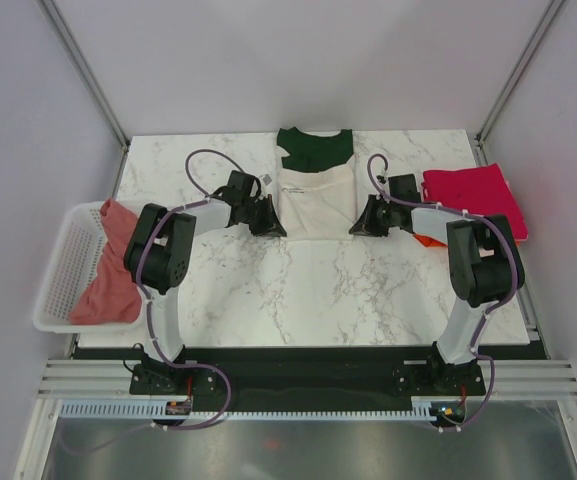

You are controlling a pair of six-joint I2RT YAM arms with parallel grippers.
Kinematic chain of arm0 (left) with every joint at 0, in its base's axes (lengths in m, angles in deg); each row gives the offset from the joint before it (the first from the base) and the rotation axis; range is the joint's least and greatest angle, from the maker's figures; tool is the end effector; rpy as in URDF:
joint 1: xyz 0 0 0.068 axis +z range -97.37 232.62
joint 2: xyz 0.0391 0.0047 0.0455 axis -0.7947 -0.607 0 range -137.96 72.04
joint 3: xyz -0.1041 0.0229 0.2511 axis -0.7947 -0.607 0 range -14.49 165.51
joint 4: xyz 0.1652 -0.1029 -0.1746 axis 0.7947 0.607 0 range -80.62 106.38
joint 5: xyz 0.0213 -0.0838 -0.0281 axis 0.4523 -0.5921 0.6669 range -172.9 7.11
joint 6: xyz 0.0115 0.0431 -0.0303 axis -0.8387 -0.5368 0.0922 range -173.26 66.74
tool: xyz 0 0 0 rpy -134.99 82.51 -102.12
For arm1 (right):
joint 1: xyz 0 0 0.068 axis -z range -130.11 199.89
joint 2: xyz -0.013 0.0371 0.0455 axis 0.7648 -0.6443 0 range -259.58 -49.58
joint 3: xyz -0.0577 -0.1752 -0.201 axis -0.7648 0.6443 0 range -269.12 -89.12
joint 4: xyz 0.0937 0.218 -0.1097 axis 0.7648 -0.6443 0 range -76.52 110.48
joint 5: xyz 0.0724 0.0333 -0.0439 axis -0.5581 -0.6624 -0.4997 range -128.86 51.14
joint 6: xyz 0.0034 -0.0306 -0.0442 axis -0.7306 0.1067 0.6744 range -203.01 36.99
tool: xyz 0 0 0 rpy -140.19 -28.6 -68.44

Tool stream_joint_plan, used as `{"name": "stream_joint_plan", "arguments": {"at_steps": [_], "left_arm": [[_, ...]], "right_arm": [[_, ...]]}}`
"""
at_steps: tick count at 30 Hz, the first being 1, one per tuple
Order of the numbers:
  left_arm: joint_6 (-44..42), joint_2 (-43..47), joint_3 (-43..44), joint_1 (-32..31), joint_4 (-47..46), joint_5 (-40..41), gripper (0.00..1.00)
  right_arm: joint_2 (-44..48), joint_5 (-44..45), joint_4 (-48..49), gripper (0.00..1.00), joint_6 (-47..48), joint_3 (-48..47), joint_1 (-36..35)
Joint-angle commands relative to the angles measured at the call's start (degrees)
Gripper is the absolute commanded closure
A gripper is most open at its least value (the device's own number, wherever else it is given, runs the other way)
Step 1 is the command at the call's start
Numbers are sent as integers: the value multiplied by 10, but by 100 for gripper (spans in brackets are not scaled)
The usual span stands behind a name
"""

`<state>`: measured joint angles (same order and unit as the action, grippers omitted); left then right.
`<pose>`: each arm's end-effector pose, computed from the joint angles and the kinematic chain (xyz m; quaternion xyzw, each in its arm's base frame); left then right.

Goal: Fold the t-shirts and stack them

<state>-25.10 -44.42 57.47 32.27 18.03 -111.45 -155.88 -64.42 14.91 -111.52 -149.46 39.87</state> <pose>0.3855 -0.1612 0.1366 0.0152 0.9226 -0.3392 0.1831 0.3652 0.0801 0.1494 0.0760 0.9205 0.3032 0.2345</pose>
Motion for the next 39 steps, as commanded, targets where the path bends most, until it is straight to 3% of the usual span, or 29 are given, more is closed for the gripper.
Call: {"name": "stream_joint_plan", "arguments": {"at_steps": [1,8,25,35,39], "left_arm": [[-32,9,17,-3,15,12,98],[-14,62,-31,3,22,62,98],[-7,192,-166,-16,18,35,98],[35,345,-288,-56,21,20,98],[69,438,-342,-69,36,3,98]], "right_arm": [[8,16,-15,100,14,-33,-3],[57,90,-85,100,31,-38,1],[162,60,-83,100,46,104,4],[324,12,-108,100,20,209,-5],[408,-9,-165,100,12,229,-9]]}}
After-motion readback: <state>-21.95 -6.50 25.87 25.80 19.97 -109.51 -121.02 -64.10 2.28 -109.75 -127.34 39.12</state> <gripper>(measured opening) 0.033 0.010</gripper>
